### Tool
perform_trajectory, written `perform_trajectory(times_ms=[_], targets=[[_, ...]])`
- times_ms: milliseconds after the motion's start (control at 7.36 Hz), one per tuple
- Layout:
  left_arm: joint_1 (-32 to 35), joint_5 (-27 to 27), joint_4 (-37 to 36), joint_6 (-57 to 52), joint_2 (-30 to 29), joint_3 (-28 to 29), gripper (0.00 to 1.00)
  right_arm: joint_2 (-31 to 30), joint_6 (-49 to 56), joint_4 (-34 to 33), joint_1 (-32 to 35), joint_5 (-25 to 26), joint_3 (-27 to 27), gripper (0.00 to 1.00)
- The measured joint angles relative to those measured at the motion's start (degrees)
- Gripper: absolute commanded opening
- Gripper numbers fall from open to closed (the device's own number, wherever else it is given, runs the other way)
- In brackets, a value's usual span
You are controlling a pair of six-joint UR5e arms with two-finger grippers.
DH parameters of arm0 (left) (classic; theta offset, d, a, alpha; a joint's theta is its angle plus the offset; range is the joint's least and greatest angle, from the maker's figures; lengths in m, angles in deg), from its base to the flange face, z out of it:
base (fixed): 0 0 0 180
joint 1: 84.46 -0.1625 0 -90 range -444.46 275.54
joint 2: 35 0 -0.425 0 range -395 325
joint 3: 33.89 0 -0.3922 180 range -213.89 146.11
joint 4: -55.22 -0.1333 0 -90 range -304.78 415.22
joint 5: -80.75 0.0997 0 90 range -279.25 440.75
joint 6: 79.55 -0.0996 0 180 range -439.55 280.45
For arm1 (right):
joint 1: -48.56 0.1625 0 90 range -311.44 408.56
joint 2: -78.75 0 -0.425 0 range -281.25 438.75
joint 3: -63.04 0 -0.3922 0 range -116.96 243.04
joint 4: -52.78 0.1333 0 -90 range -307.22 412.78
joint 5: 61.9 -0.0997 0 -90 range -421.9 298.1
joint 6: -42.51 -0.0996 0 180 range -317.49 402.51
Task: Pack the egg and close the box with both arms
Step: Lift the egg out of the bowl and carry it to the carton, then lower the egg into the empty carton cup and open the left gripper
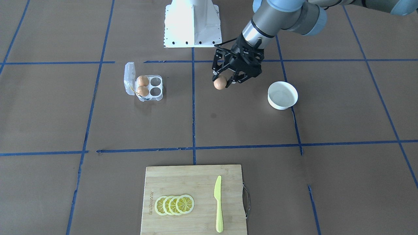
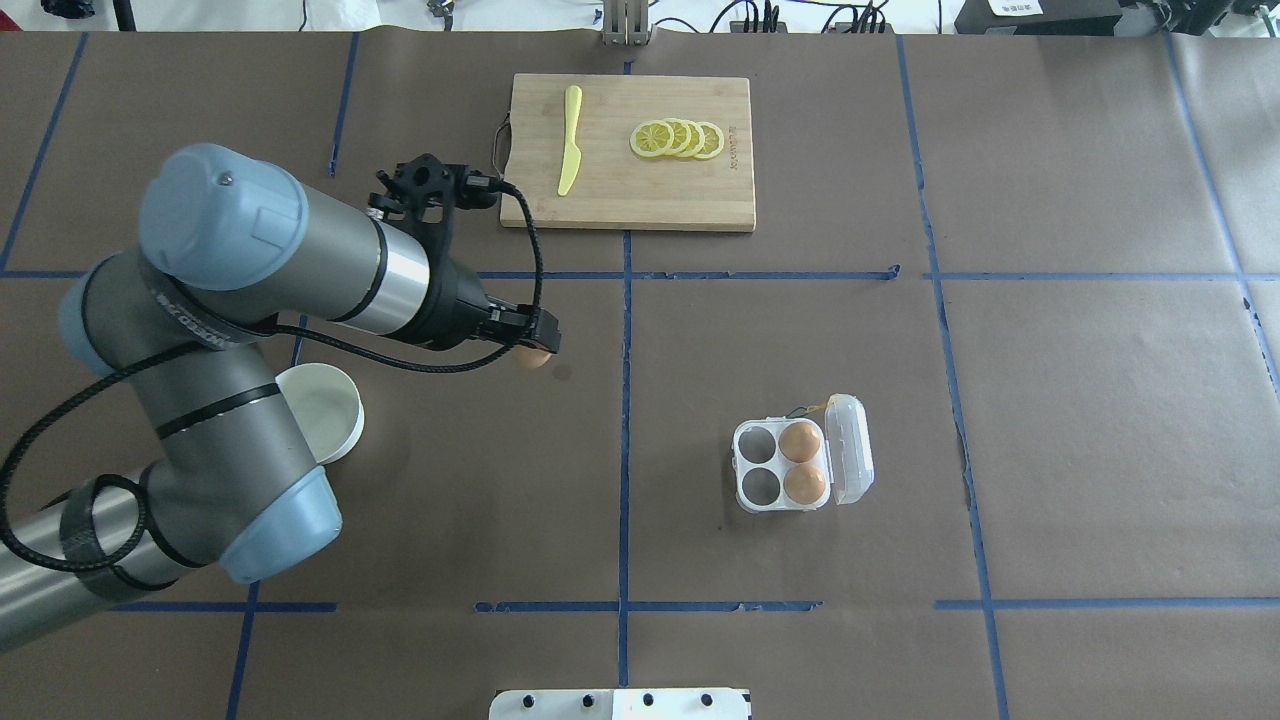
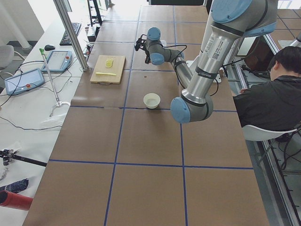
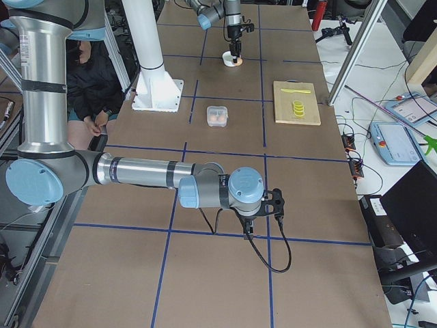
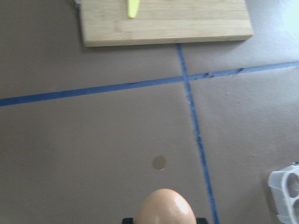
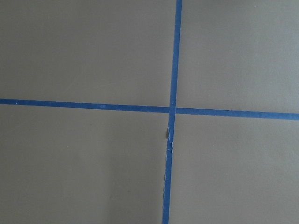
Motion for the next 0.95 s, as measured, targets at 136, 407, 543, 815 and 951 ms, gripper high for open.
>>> perform_trajectory(times_ms=[136, 407, 543, 815, 951], targets=[[-3.0, 3.0, 7.1, -1.5, -2.5, 4.6, 0.0, 0.0, 0.0, 0.0, 0.0, 0.0, 0.0, 1.0], [-8.8, 8.5, 15.4, -5.3, -8.1, 12.7, 0.0, 0.0, 0.0, 0.0, 0.0, 0.0, 0.0, 1.0], [-11.1, 11.5, 18.5, -5.9, -10.6, 16.4, 0.0, 0.0, 0.0, 0.0, 0.0, 0.0, 0.0, 1.0], [-14.2, 15.8, 24.1, -6.3, -15.0, 24.5, 0.0, 0.0, 0.0, 0.0, 0.0, -0.1, -0.1, 1.0], [-15.2, 17.4, 25.2, -6.3, -15.9, 26.2, 0.0, 0.0, 0.0, 0.0, 0.0, -0.1, -0.1, 1.0]])
